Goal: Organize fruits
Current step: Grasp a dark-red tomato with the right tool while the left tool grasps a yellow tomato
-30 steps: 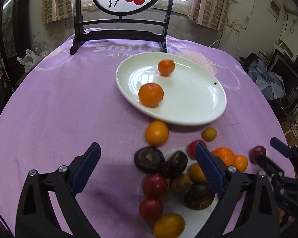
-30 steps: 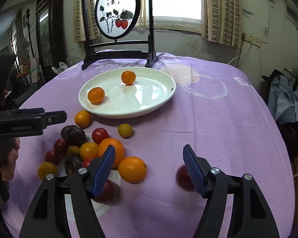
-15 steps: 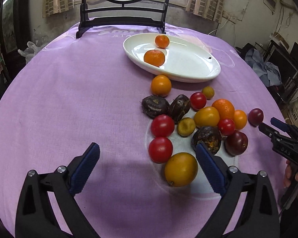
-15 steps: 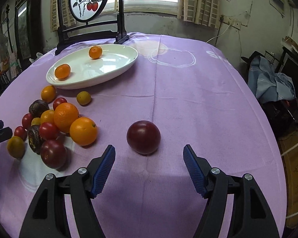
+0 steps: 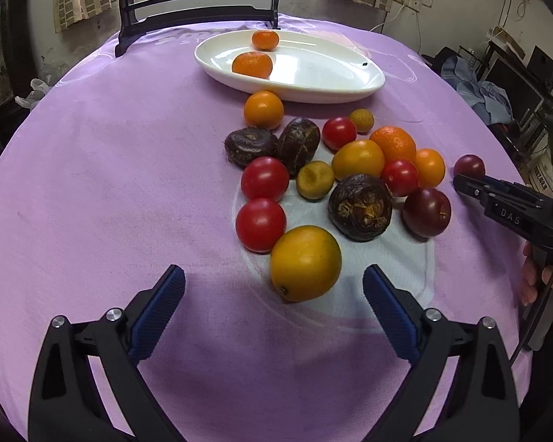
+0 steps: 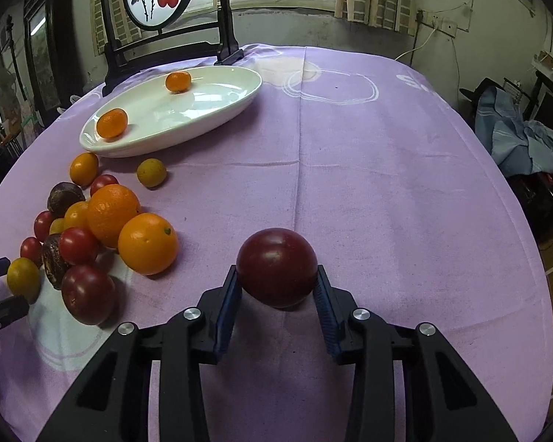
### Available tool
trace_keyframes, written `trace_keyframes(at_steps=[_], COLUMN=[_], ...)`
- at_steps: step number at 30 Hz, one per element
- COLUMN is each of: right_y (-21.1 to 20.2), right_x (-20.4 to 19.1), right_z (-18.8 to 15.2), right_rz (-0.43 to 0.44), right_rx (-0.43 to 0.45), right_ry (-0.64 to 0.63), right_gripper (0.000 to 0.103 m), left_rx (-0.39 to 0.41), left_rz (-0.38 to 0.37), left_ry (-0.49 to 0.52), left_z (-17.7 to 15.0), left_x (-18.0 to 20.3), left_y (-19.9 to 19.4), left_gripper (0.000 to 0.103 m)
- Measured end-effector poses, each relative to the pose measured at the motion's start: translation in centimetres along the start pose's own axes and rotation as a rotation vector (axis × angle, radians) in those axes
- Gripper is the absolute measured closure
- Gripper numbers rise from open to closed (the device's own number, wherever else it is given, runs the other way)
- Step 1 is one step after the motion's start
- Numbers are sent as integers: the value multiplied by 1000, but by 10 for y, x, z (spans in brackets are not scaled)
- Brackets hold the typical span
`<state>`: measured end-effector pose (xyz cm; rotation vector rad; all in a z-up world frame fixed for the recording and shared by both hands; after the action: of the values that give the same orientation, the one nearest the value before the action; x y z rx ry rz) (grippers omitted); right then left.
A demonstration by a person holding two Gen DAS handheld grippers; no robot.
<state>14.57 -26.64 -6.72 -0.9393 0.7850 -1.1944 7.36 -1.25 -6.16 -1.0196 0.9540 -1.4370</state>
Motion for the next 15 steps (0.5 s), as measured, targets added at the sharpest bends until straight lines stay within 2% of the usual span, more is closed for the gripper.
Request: trace_keyframes(at_steps=[2, 3, 4, 5, 6, 8, 11, 15], right_y=[-2, -3, -4, -4, -5, -7, -11, -17], right_x=[-1, -1, -1, 0, 0, 0, 0, -1], right_z=[-2, -3, -4, -4, -4, -5, -6, -7], right_rz=[13, 18, 23, 28, 32, 40, 49, 50], right_rx=[4, 6, 8, 9, 11, 18, 31, 54], right_ry=[-4, -4, -3, -2, -3, -3, -5, -4], right_gripper=[63, 63, 63, 63, 63, 63, 63, 63], left_rx=[2, -2, -11, -23, -13, -12, -7, -18], left_rz=[4, 8, 11, 15, 23, 23, 11, -5], left_ry=[7, 9, 9, 1, -8, -22, 0, 40], left_z=[-1, -1, -1, -1, 1, 3, 4, -1], left_x=[3, 4, 6, 6, 6, 6, 11, 16], left_y=[1, 3, 5, 7, 6, 6, 3, -2], left_gripper=[9, 13, 27, 34, 35, 45, 66, 66])
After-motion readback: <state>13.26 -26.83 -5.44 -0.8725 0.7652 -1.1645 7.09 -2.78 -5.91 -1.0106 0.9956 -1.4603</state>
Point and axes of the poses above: each gripper's, at about its wrist camera, not at the fingertips, and y roughly the way its jaws point, x to its right, z to its top, the point moved 5 cm from there along y, roughly the way its jaws point, and after that the axes turned 14 degrees about -x, right-handed, at the moved point
